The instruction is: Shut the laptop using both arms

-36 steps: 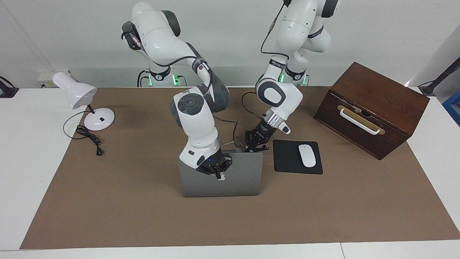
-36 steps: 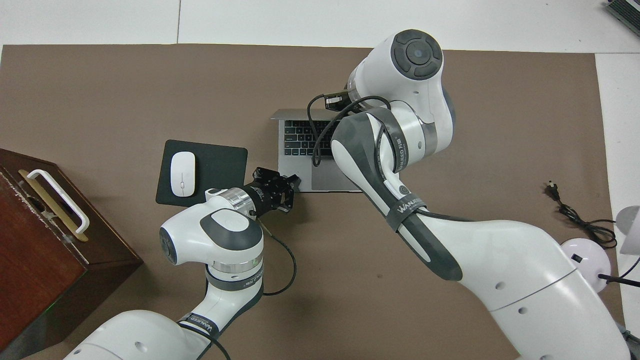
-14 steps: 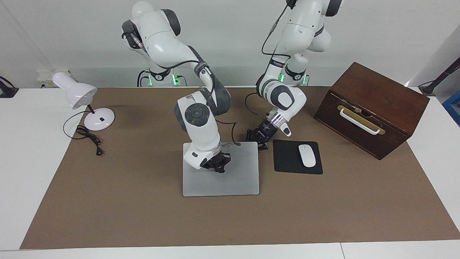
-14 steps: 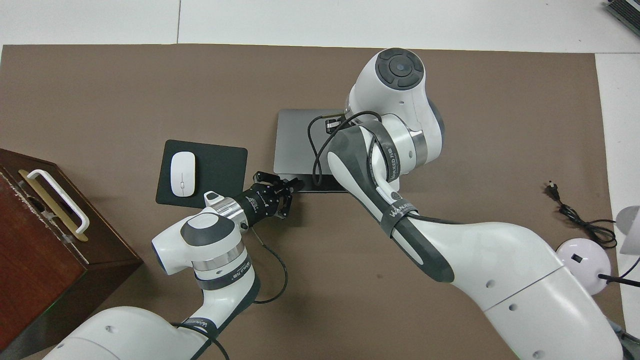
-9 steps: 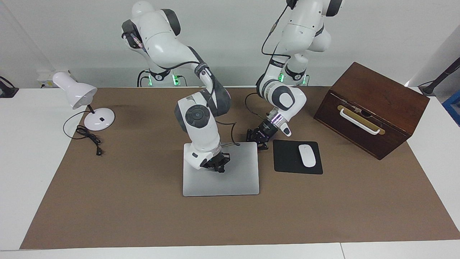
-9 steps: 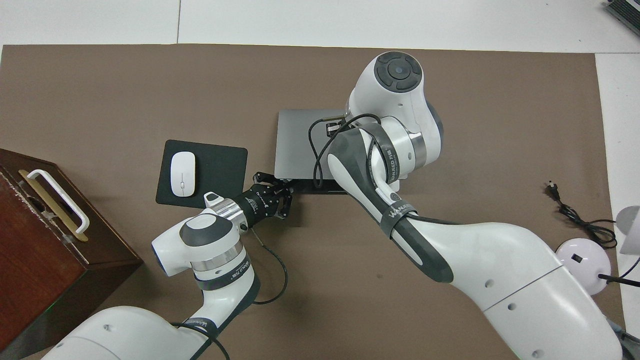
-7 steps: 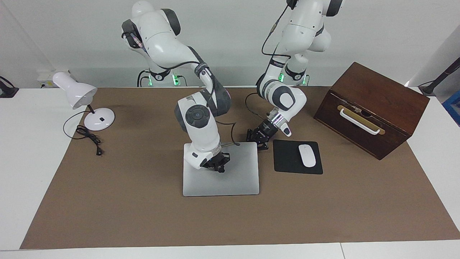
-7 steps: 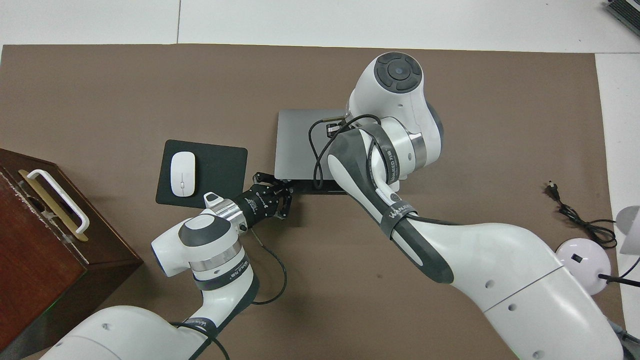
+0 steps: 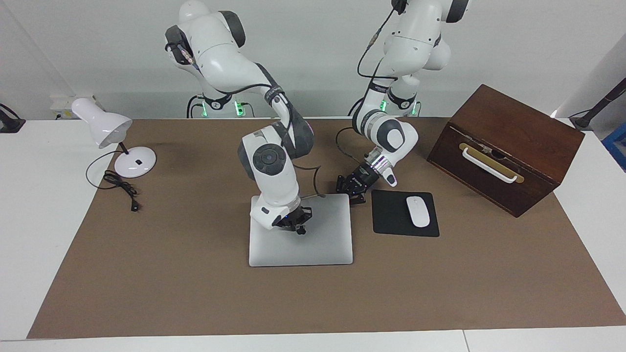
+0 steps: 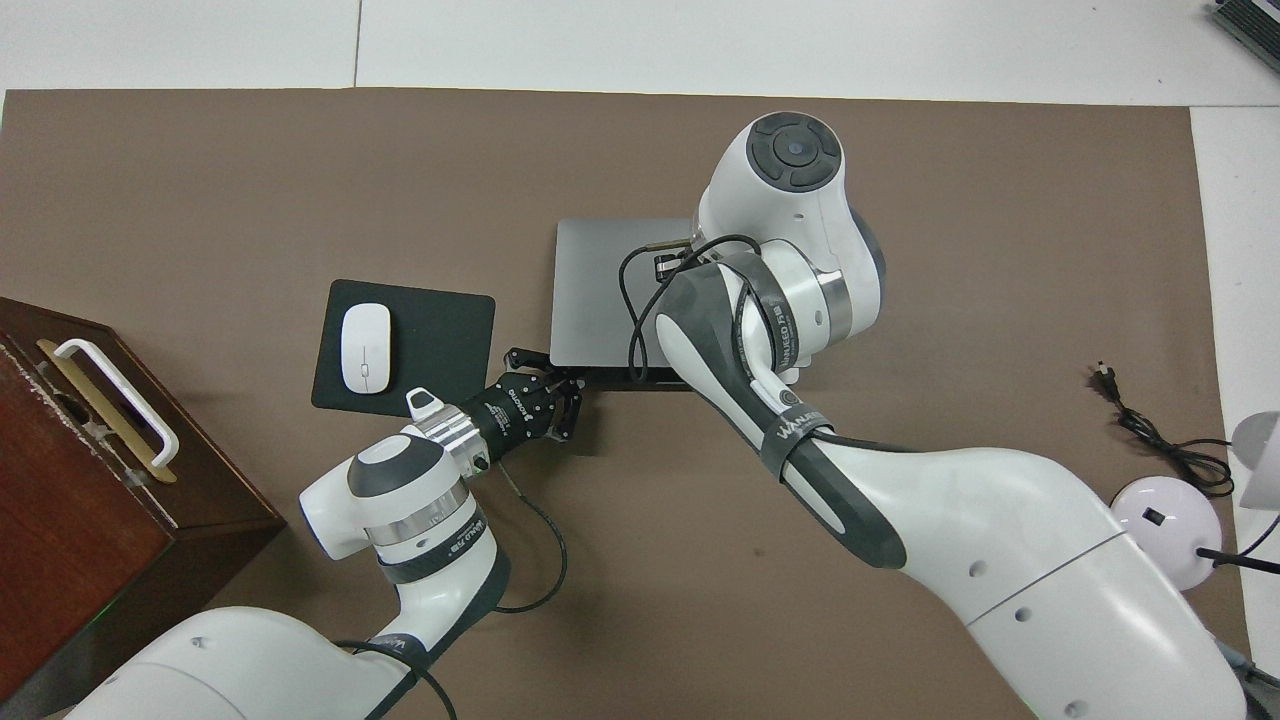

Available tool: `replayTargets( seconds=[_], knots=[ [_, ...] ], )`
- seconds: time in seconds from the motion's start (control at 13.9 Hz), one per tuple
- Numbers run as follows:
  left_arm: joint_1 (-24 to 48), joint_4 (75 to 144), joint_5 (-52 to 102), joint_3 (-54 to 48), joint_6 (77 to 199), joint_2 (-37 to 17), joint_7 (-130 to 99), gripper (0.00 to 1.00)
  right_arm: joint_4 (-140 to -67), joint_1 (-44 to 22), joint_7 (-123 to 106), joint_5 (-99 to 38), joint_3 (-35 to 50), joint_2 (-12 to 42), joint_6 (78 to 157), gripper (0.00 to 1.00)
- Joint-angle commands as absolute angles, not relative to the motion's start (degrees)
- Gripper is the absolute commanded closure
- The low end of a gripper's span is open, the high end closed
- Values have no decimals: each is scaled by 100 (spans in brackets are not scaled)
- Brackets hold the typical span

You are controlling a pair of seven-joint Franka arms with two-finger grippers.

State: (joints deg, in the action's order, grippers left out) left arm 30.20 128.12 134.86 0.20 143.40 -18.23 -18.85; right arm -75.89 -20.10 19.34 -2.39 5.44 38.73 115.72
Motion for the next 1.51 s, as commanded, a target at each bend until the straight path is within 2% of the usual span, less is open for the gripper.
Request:
replayTargets(
  seconds=[0.0, 0.87, 1.44],
  knots=[
    [2979, 13184, 13474, -53, 14520, -2136, -1635, 100, -7945, -1995, 2066, -387, 554, 3665, 11610, 100],
    [2962, 13175, 13474, -53, 14528, -2136, -1635, 100, -8191, -1951, 2065, -378, 554, 3568, 11628, 100],
    [2804, 13175, 13465, -62, 14502, -2127, -1661, 100, -8104, -1942, 2057, -343, 545, 3551, 11628, 100]
  ],
)
